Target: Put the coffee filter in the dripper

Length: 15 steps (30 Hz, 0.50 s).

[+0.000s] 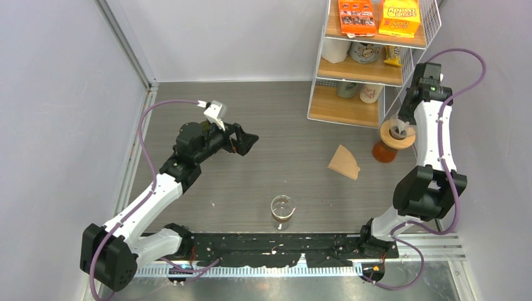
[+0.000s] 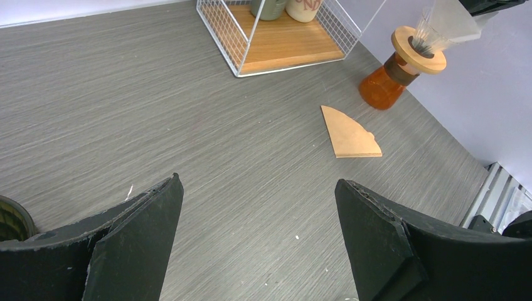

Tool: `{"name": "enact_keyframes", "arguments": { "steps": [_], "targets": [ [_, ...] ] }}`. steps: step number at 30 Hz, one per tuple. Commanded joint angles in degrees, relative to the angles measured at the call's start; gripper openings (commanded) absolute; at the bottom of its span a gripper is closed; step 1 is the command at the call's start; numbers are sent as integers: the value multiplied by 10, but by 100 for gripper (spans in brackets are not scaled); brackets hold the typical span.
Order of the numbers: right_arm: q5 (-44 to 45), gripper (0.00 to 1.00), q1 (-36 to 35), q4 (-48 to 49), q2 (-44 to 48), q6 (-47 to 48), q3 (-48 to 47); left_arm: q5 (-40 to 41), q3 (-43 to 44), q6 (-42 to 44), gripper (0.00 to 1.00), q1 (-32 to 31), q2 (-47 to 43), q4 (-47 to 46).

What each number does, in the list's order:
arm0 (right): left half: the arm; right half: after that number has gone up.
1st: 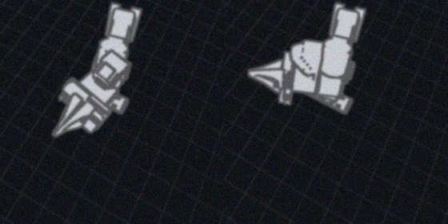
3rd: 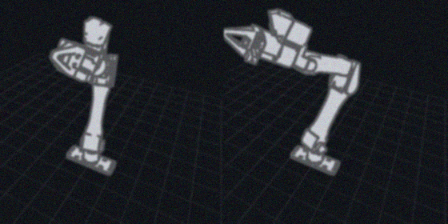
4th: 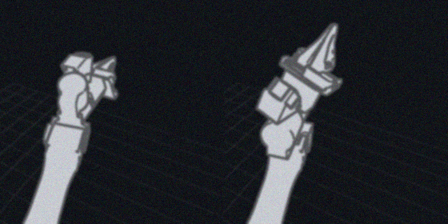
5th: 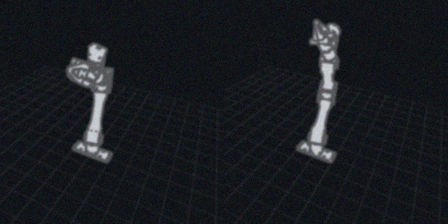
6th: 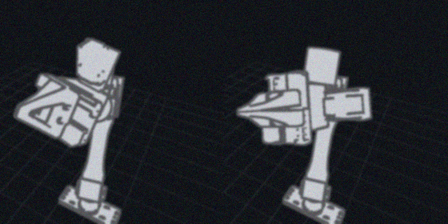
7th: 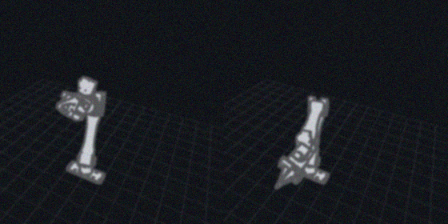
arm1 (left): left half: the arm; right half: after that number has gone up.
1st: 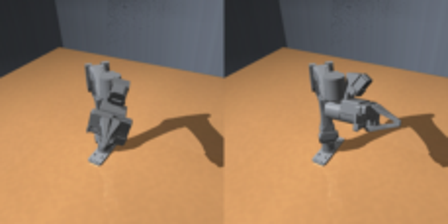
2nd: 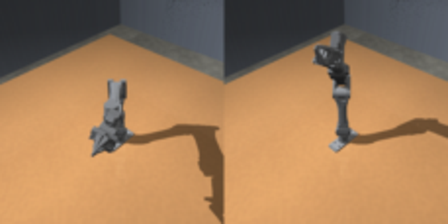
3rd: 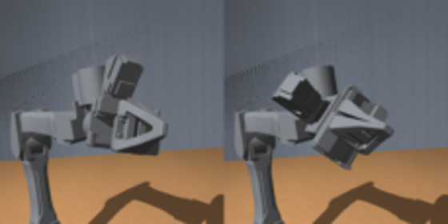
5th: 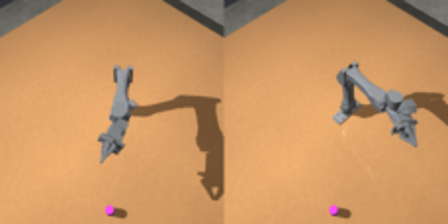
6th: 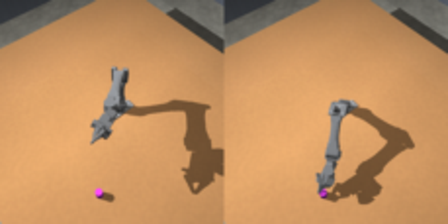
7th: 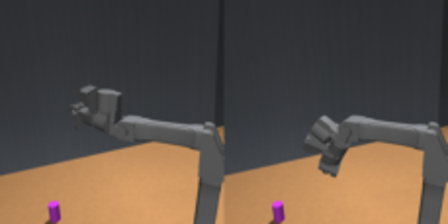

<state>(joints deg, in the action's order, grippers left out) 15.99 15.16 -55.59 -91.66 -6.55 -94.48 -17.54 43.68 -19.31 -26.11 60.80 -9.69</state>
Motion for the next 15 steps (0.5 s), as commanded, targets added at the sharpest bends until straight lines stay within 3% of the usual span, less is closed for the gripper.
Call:
{"name": "enact_keyframes", "arguments": {
  "steps": [1, 15],
  "targets": [
    [11, 23, 17, 5, 4, -11, 7, 7, 5, -4, 99, 3, -2, -30],
    [-43, 23, 27, 27, -11, -13, 14, 7, 5, -5, 100, 3, -1, -28]
  ]
}}
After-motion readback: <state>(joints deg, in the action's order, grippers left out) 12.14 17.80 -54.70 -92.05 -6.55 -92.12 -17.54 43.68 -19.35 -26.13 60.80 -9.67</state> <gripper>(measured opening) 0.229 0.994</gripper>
